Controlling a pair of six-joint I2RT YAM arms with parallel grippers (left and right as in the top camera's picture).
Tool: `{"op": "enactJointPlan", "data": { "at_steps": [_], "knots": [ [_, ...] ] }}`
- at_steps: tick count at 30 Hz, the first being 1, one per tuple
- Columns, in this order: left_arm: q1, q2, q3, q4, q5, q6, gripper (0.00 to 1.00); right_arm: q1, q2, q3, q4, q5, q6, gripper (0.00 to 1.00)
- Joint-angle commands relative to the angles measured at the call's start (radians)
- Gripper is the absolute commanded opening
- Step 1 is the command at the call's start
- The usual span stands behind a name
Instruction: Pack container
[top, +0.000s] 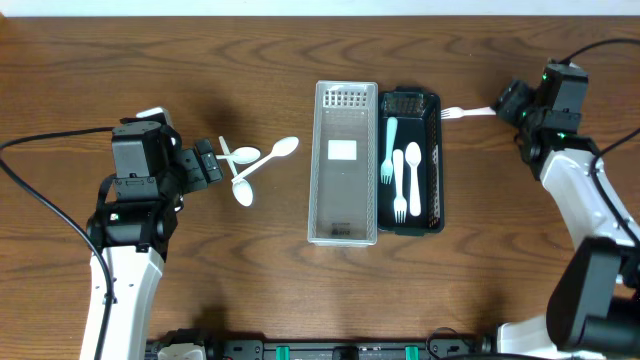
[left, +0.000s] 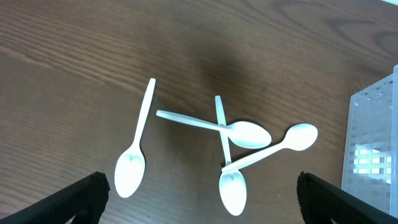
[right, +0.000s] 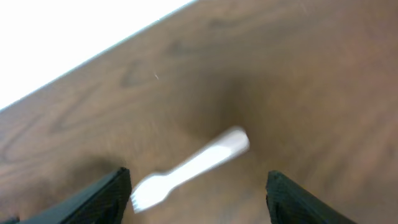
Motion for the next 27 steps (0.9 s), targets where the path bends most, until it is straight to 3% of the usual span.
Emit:
{"op": "enactJointPlan", "data": {
  "at_steps": [1, 13, 27],
  "knots": [
    [-0.004, 0.004, 0.017, -0.002, -0.002, 0.016, 0.98, -0.003, 0.068, 0.008, 0.079, -0.024, -0.064, 0.74],
    [-0.004, 0.004, 0.017, -0.002, -0.002, 0.017, 0.98, -0.003, 0.369, 0.008, 0.393, -0.053, -0.064, 0.77],
    [-0.004, 0.004, 0.017, -0.002, -0.002, 0.017, 0.98, -0.005, 0.446, 0.009, 0.463, -0.048, -0.104, 0.8]
  ]
}}
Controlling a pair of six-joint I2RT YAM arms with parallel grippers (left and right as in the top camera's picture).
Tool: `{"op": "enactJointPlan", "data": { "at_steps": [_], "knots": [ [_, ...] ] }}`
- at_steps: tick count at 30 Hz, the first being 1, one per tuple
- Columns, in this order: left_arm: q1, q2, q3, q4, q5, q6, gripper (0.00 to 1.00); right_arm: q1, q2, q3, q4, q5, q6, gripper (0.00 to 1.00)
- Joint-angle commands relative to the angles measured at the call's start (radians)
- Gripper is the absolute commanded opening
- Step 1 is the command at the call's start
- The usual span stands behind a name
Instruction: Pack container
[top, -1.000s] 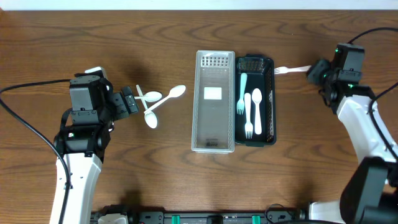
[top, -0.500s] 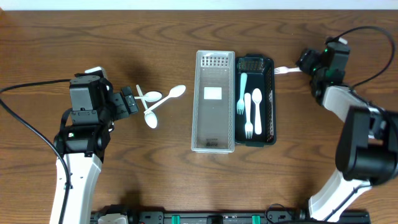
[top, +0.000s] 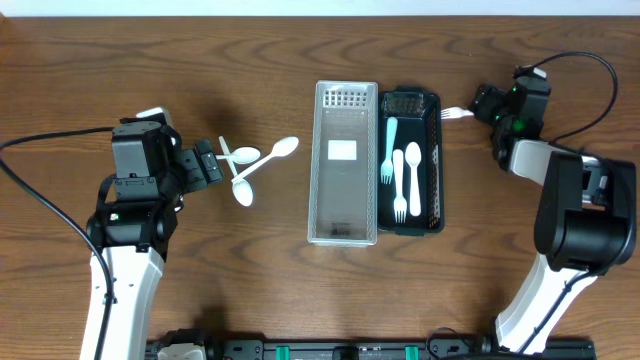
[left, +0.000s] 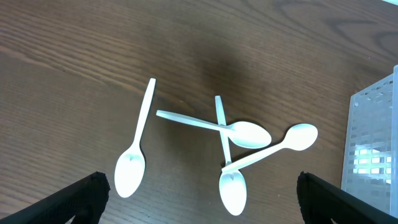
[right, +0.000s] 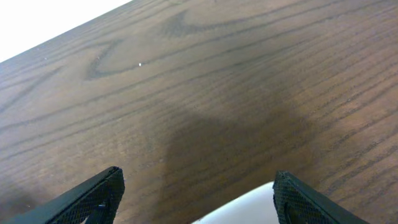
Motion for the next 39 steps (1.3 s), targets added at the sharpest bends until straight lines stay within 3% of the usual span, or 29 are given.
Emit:
{"op": "enactJointPlan", "data": {
  "at_steps": [1, 9, 19, 27, 39],
  "knots": [
    [-0.004, 0.004, 0.017, -0.002, -0.002, 0.017, 0.98, -0.005, 0.04, 0.006, 0.002, -0.002, -0.04, 0.8],
    [-0.004, 0.004, 0.017, -0.002, -0.002, 0.017, 0.98, -0.011, 0.057, 0.006, -0.027, -0.002, -0.054, 0.79],
    [-0.004, 0.004, 0.017, -0.002, -0.002, 0.017, 0.98, -0.01, 0.024, 0.006, -0.346, -0.002, -0.049, 0.66],
    [-0.004, 0.004, 0.017, -0.002, -0.002, 0.016, 0.98, -0.01, -0.14, 0.006, -0.585, -0.002, 0.051, 0.62],
    [-0.004, 0.004, 0.017, -0.002, -0.002, 0.017, 0.98, -0.008, -0.378, 0.006, -0.878, 0.074, 0.033, 0.63]
  ]
}}
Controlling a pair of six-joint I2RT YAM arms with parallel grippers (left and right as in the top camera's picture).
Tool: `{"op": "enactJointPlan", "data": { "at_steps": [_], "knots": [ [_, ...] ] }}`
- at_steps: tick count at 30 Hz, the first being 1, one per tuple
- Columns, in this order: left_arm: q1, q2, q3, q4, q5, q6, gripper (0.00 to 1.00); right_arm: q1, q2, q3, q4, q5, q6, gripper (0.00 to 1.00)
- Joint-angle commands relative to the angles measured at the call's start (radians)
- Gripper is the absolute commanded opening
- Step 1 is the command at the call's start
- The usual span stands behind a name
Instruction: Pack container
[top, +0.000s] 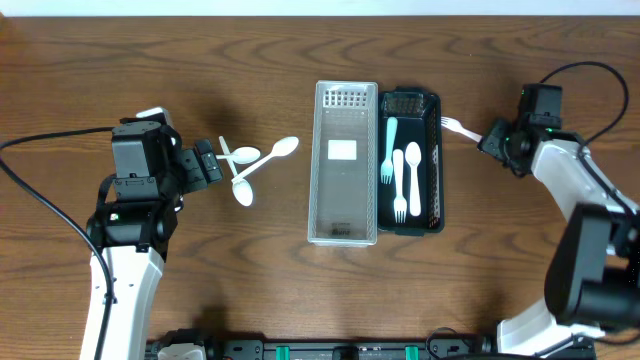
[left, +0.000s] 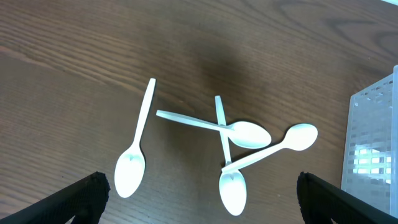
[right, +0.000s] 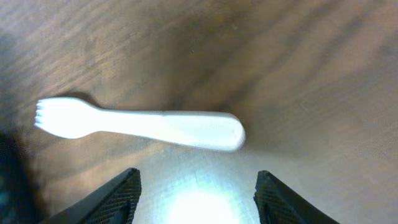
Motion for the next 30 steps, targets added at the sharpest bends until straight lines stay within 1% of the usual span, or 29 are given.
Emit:
{"op": "enactJointPlan", "data": {
  "at_steps": [1, 2, 4, 8, 10, 13, 15, 18, 21, 24, 28, 30],
  "knots": [
    [-0.004, 0.004, 0.017, -0.002, -0.002, 0.017, 0.98, -0.004, -0.056, -0.003, -0.054, 0.035, -0.003, 0.63],
    [-0.004, 0.004, 0.017, -0.002, -0.002, 0.017, 0.98, -0.001, -0.06, -0.003, -0.068, 0.048, -0.003, 0.64],
    [-0.004, 0.004, 0.017, -0.002, -0.002, 0.017, 0.98, 0.003, -0.061, -0.003, -0.037, 0.057, -0.041, 0.67],
    [-0.004, 0.004, 0.017, -0.002, -0.002, 0.016, 0.98, 0.007, -0.056, -0.003, 0.134, 0.032, -0.189, 0.82],
    [-0.004, 0.004, 0.017, -0.002, -0.002, 0.016, 0.98, 0.006, -0.047, -0.004, 0.213, -0.013, -0.266, 0.85],
    [-0.004, 0.004, 0.017, -0.002, -0.002, 0.017, 0.98, 0.006, -0.018, -0.004, 0.295, -0.079, -0.365, 0.85],
    [-0.004, 0.004, 0.017, -0.002, -0.002, 0.016, 0.98, 0.006, 0.013, -0.004, 0.321, -0.093, -0.397, 0.85],
    [-0.004, 0.004, 0.017, -0.002, -0.002, 0.017, 0.98, 0.006, 0.073, -0.004, 0.33, -0.094, -0.402, 0.89],
    [-0.004, 0.004, 0.017, -0.002, -0.002, 0.017, 0.98, 0.006, 0.157, -0.004, 0.348, -0.094, -0.408, 0.89],
    [-0.004, 0.004, 0.017, -0.002, -0.002, 0.016, 0.98, 0.005, 0.221, -0.004, 0.359, -0.102, -0.429, 0.86],
    [-0.004, 0.004, 0.017, -0.002, -0.002, 0.017, 0.98, 0.004, 0.237, -0.004, 0.33, -0.162, -0.427, 0.82],
    [-0.004, 0.004, 0.017, -0.002, -0.002, 0.016, 0.98, 0.006, 0.237, -0.004, 0.298, -0.166, -0.394, 0.81]
  ]
}}
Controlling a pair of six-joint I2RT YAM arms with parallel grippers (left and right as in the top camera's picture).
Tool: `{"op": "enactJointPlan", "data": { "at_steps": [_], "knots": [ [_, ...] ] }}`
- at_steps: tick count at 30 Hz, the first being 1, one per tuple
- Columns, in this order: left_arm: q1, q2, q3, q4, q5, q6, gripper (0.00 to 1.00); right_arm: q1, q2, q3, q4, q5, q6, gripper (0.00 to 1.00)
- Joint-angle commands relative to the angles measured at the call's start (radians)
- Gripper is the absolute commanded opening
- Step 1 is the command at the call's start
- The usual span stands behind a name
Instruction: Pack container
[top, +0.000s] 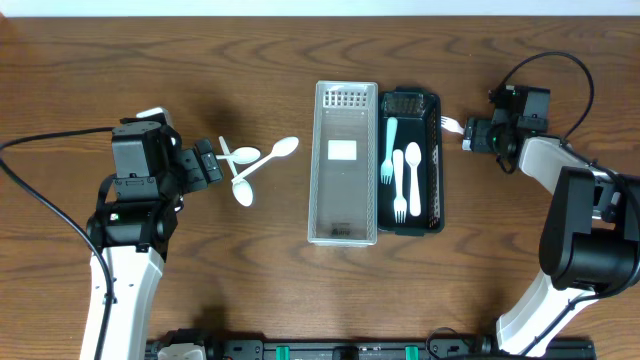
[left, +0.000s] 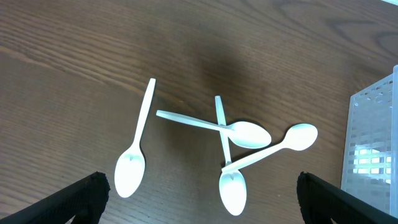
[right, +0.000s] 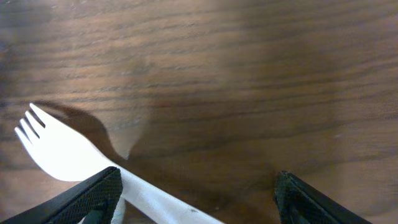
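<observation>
A white plastic fork lies on the table just right of the black tray. Its tines point toward the tray, and its handle runs back between the fingers of my right gripper, which is open and low over it. In the overhead view that right gripper sits close to the fork. The black tray holds a light-blue fork, a white spoon and a white fork. Several white spoons lie on the wood ahead of my open left gripper, with nothing between its fingers.
A clear perforated basket stands against the black tray's left side, with only a label inside it. Its corner shows at the right of the left wrist view. Cables trail from both arms. The table's far edge runs along the top.
My right gripper has moved left toward the black tray. The fork's handle now lies between its open fingers instead of ahead of them. The left arm and the spoons are unchanged.
The fork first lay level to the right of the black tray, with my open right gripper beyond its handle. Then the gripper was closer. Later the fork lay slanted and slightly nearer, the gripper behind it. Now the gripper straddles the handle. The left arm stayed still.
</observation>
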Motion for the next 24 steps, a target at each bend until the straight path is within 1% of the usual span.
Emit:
{"op": "enactJointPlan", "data": {
  "at_steps": [1, 7, 11, 13, 15, 18, 22, 24],
  "knots": [
    [-0.004, 0.004, 0.017, -0.002, -0.002, 0.017, 0.98, 0.005, 0.023, -0.006, -0.058, -0.026, 0.029, 0.81],
    [-0.004, 0.004, 0.017, -0.002, -0.002, 0.016, 0.98, 0.005, 0.023, -0.006, -0.253, -0.026, 0.197, 0.71],
    [-0.004, 0.004, 0.017, -0.002, -0.002, 0.016, 0.98, 0.004, 0.008, -0.005, -0.358, -0.026, 0.26, 0.72],
    [-0.004, 0.004, 0.017, -0.002, -0.002, 0.017, 0.98, 0.005, -0.01, -0.005, -0.423, -0.026, 0.295, 0.7],
    [-0.004, 0.004, 0.017, -0.002, -0.002, 0.016, 0.98, 0.006, -0.028, -0.005, -0.461, -0.026, 0.314, 0.7],
    [-0.004, 0.004, 0.017, -0.002, -0.002, 0.017, 0.98, 0.006, -0.068, -0.005, -0.509, -0.017, 0.316, 0.67],
    [-0.004, 0.004, 0.017, -0.002, -0.002, 0.017, 0.98, 0.014, -0.138, -0.005, -0.58, 0.074, 0.316, 0.67],
    [-0.004, 0.004, 0.017, -0.002, -0.002, 0.017, 0.98, 0.019, -0.17, -0.005, -0.579, 0.134, 0.316, 0.68]
  ]
}}
